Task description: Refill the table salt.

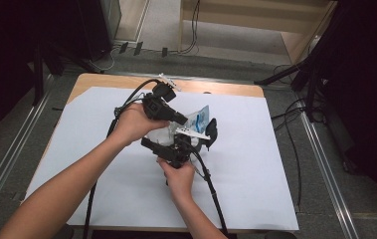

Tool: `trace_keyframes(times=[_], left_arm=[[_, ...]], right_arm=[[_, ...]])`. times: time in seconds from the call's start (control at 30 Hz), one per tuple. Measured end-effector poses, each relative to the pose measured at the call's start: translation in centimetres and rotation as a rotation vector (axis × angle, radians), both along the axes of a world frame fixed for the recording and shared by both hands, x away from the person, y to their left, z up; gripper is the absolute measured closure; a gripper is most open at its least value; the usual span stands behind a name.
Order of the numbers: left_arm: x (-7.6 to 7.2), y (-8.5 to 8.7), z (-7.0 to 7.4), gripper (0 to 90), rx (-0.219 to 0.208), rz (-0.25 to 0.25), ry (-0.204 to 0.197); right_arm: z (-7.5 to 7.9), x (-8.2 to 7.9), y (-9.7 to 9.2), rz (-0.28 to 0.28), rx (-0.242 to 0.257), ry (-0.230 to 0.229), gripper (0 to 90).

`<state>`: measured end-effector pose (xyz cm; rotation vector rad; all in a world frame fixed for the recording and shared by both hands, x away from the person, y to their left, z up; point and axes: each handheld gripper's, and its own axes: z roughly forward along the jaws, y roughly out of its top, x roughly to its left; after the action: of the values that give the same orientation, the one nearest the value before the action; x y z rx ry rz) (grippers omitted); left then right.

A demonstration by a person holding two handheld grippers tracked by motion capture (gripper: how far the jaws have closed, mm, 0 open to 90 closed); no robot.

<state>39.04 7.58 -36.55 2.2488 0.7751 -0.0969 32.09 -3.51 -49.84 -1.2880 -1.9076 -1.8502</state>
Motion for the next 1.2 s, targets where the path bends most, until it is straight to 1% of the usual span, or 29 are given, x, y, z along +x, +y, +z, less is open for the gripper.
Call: trace_keyframes(times=[0.13,0.2,0.33,0.37,0.4,0.43,0.53,0.67,0.77,0.8,0.83,0.9,0.93,0.97,1.0,1.03,1.2], left_arm=[[0.0,0.2,0.0,90.0,-0.004,-0.004,-0.002],[-0.1,0.4,-0.3,90.0,-0.021,0.0,0.001],[-0.1,0.9,-0.7,90.0,-0.032,0.005,0.003],[-0.1,1.1,-0.7,90.0,-0.029,0.003,0.004],[-0.2,1.2,-0.8,90.0,-0.039,0.005,0.008],[-0.2,1.3,-0.7,90.0,-0.037,0.004,0.004],[-0.3,1.6,-0.7,90.0,-0.052,0.0,0.001],[-0.3,1.5,-0.6,90.0,-0.052,0.004,0.001],[-0.3,1.2,-0.7,90.0,-0.053,0.005,0.004],[-0.3,1.2,-0.7,90.0,-0.053,0.005,0.004],[-0.3,1.2,-0.7,90.0,-0.051,0.005,0.0],[-0.2,1.2,-0.7,89.9,-0.055,0.002,0.004],[-0.2,1.1,-0.7,89.8,-0.062,0.008,0.004],[-0.2,1.0,-0.6,89.7,-0.062,0.007,0.004],[-0.2,1.0,-0.5,89.5,-0.057,0.005,0.004],[-0.2,1.0,-0.5,89.3,-0.057,0.005,0.004],[-0.2,0.8,-0.1,87.9,-0.053,-0.005,-0.001]], right_arm=[[0.0,0.0,0.0,-0.001,-0.013,-0.006,56.4],[0.0,-0.1,0.0,0.003,-0.037,-0.011,56.4],[-0.2,-0.1,0.1,-0.002,-0.083,-0.026,56.5],[-0.3,-0.2,0.1,-0.004,-0.095,-0.03,56.6],[-0.3,-0.2,0.1,-0.008,-0.104,-0.033,56.6],[-0.4,-0.2,0.2,-0.007,-0.11,-0.034,56.6],[-0.3,-0.3,0.2,-0.015,-0.122,-0.041,56.7],[-0.3,-0.3,0.2,-0.018,-0.13,-0.049,56.7],[-0.3,-0.3,0.2,-0.019,-0.099,-0.032,56.9],[-0.3,-0.3,0.2,-0.019,-0.099,-0.032,56.9],[-0.3,-0.3,0.2,-0.016,-0.079,-0.027,56.9],[-0.2,-0.3,0.2,-0.007,-0.054,-0.016,56.9],[-0.1,-0.3,0.2,-0.003,-0.032,0.0,56.9],[-0.1,-0.3,0.2,0.001,-0.018,0.005,56.9],[0.0,-0.3,0.1,0.002,-0.011,0.008,56.9],[0.0,-0.3,0.1,0.002,-0.011,0.008,56.9],[0.1,-0.2,0.0,0.002,0.022,0.009,56.9]])
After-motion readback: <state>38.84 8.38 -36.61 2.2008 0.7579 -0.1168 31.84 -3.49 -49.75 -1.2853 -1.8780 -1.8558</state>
